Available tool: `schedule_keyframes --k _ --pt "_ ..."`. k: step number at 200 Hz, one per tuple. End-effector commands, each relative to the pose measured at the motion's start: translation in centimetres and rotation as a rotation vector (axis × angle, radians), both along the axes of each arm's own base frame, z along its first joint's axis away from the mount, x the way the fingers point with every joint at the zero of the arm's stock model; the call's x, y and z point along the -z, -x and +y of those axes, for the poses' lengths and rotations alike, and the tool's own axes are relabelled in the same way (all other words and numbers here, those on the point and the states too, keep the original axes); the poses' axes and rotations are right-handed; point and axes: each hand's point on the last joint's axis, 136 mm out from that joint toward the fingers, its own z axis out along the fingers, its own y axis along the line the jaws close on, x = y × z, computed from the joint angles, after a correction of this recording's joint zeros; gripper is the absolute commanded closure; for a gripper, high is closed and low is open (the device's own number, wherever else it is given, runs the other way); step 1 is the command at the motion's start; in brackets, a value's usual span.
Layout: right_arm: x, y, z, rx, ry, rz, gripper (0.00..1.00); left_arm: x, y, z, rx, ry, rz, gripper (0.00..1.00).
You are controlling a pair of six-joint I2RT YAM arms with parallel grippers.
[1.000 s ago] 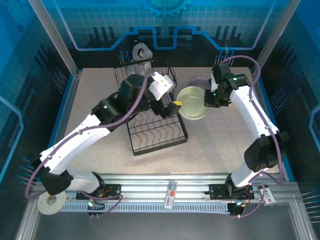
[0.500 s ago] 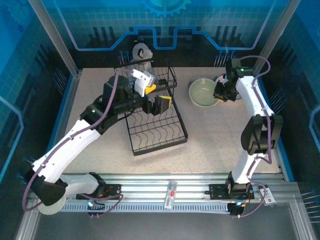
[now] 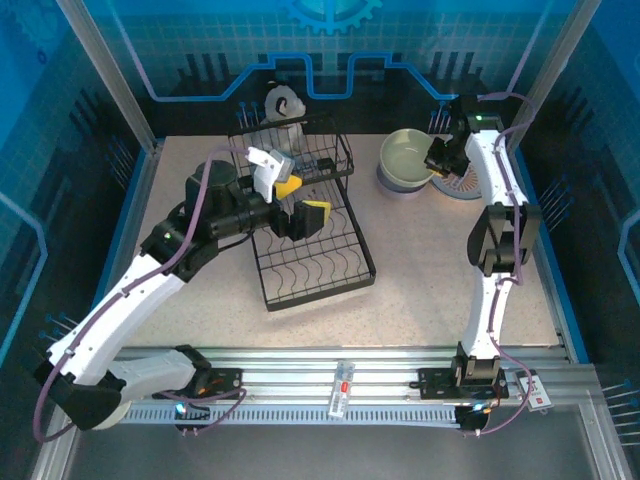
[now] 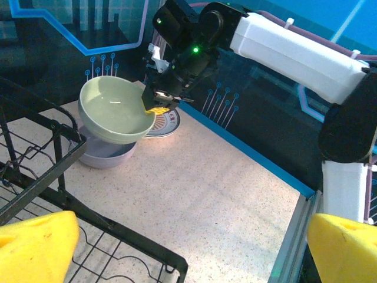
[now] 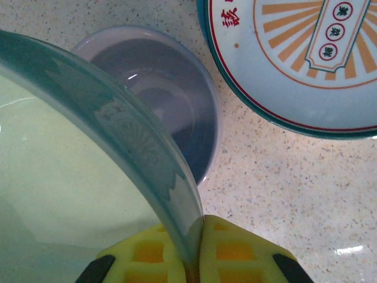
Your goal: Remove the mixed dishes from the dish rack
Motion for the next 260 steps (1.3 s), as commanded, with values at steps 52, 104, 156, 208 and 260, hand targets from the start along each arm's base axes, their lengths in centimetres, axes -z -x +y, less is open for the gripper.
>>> schedule_keyframes --k 52,104,156,208,260 --pt "-0.8 -2.8 0.2 0.048 -0.075 -0.039 1.0 0.0 0.7 1.1 -0.017 -0.007 0.013 0.01" --pt "0.9 -3.4 0.0 0.067 -0.082 -0.021 1.0 0.0 1.0 1.3 -0.013 -0.02 0.011 0.01" --pt "2.2 -3.8 0.2 0.067 -0.09 -0.005 1.0 0.4 1.0 1.3 -0.019 -0.014 0.03 0.01" --pt "3.2 -4.0 0.3 0.069 -0.098 0.011 1.0 0.9 0.9 1.3 -0.025 -0.016 0.043 0.01" --pt "4.2 -4.1 0.4 0.073 -0.096 0.029 1.0 1.3 0.6 1.2 -0.028 -0.019 0.06 0.01"
